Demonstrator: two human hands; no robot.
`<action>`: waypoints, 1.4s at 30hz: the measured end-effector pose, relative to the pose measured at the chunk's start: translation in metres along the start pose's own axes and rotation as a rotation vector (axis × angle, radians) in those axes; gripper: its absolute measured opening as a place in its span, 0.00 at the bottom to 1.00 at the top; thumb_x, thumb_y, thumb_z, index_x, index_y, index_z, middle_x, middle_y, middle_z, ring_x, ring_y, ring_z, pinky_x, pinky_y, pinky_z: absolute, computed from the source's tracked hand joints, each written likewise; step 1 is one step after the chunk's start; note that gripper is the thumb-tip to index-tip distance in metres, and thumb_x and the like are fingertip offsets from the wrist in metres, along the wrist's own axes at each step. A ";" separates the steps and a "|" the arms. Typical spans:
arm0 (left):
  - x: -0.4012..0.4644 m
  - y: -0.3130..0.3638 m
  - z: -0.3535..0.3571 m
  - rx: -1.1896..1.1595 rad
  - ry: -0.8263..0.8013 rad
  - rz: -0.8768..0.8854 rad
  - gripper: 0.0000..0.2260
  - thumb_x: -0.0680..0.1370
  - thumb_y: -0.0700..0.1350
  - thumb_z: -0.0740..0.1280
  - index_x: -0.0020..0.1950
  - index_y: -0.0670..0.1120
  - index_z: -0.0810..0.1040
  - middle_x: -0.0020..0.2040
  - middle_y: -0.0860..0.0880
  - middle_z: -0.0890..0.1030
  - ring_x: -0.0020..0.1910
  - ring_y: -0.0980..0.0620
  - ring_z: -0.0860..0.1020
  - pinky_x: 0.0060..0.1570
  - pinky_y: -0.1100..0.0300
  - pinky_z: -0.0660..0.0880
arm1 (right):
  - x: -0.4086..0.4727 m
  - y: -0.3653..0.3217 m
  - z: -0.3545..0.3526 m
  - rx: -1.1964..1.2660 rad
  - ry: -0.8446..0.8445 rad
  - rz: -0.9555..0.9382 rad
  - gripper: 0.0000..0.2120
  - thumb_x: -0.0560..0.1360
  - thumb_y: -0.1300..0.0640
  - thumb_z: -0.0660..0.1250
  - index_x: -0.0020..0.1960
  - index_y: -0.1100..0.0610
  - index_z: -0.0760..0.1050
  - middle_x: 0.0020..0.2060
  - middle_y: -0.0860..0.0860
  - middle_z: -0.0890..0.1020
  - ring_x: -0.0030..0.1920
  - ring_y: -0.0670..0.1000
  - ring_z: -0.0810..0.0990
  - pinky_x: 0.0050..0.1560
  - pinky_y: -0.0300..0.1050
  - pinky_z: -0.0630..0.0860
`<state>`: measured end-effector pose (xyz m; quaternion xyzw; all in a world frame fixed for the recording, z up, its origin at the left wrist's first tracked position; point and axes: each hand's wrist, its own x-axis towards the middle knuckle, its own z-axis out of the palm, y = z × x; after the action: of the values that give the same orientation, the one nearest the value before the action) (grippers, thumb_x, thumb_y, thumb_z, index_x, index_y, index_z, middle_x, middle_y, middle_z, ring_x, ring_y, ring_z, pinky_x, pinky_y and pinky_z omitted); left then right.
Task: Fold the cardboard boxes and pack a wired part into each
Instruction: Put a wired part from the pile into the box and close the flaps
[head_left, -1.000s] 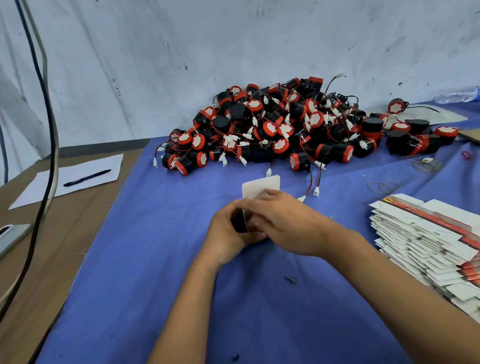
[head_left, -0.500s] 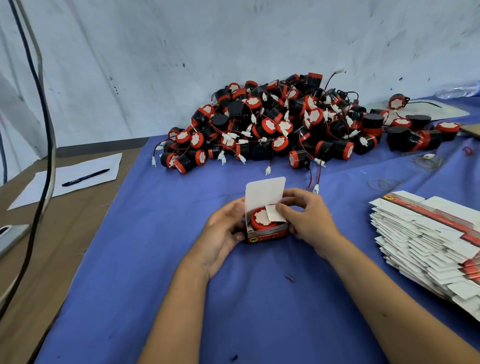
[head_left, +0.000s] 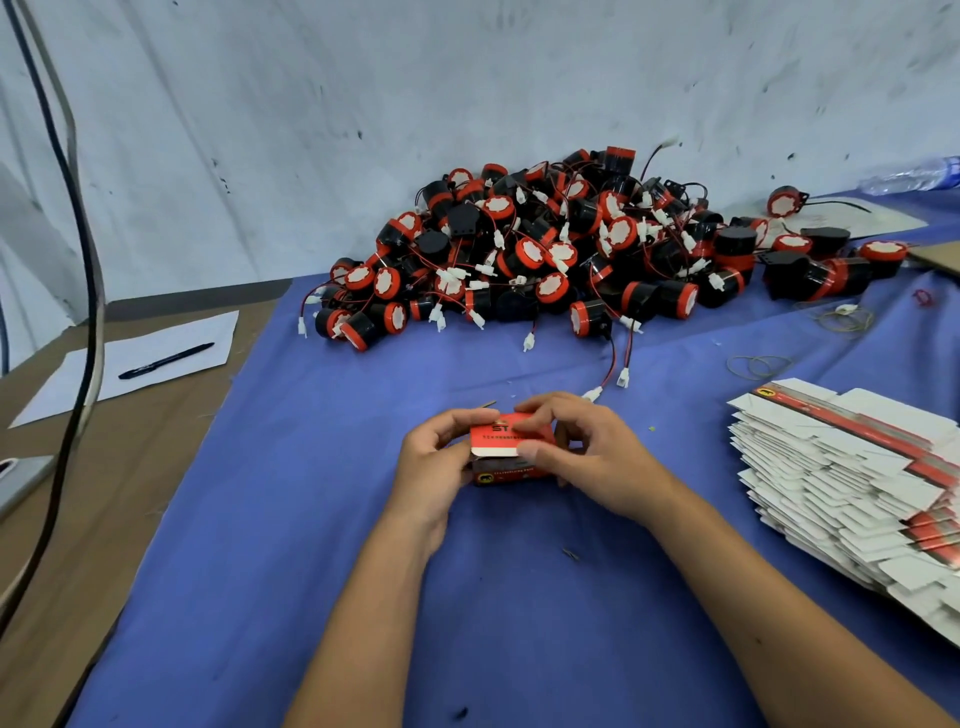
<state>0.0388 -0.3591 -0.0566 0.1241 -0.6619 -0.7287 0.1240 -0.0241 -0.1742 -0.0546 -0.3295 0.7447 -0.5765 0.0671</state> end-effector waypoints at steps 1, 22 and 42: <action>0.000 0.003 -0.007 -0.092 -0.077 -0.051 0.13 0.80 0.30 0.62 0.54 0.41 0.85 0.57 0.39 0.85 0.49 0.44 0.84 0.40 0.59 0.81 | 0.000 0.002 0.001 -0.075 0.018 -0.022 0.08 0.74 0.56 0.78 0.51 0.51 0.82 0.60 0.44 0.80 0.49 0.43 0.80 0.48 0.40 0.76; -0.007 0.001 -0.009 0.431 -0.130 0.229 0.33 0.66 0.33 0.82 0.67 0.54 0.78 0.57 0.49 0.83 0.47 0.32 0.78 0.50 0.37 0.81 | 0.003 -0.001 0.008 -0.340 0.180 -0.243 0.14 0.82 0.49 0.62 0.62 0.52 0.82 0.53 0.42 0.84 0.54 0.41 0.80 0.55 0.36 0.73; -0.006 -0.002 -0.009 0.504 -0.081 0.314 0.35 0.65 0.43 0.85 0.69 0.56 0.77 0.60 0.54 0.82 0.52 0.48 0.84 0.57 0.47 0.81 | -0.005 -0.006 0.018 -0.083 0.177 -0.053 0.15 0.76 0.62 0.75 0.59 0.47 0.85 0.58 0.43 0.80 0.60 0.42 0.78 0.53 0.35 0.75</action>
<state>0.0471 -0.3652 -0.0594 0.0179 -0.8376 -0.5175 0.1738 -0.0093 -0.1865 -0.0566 -0.2993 0.7621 -0.5734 -0.0281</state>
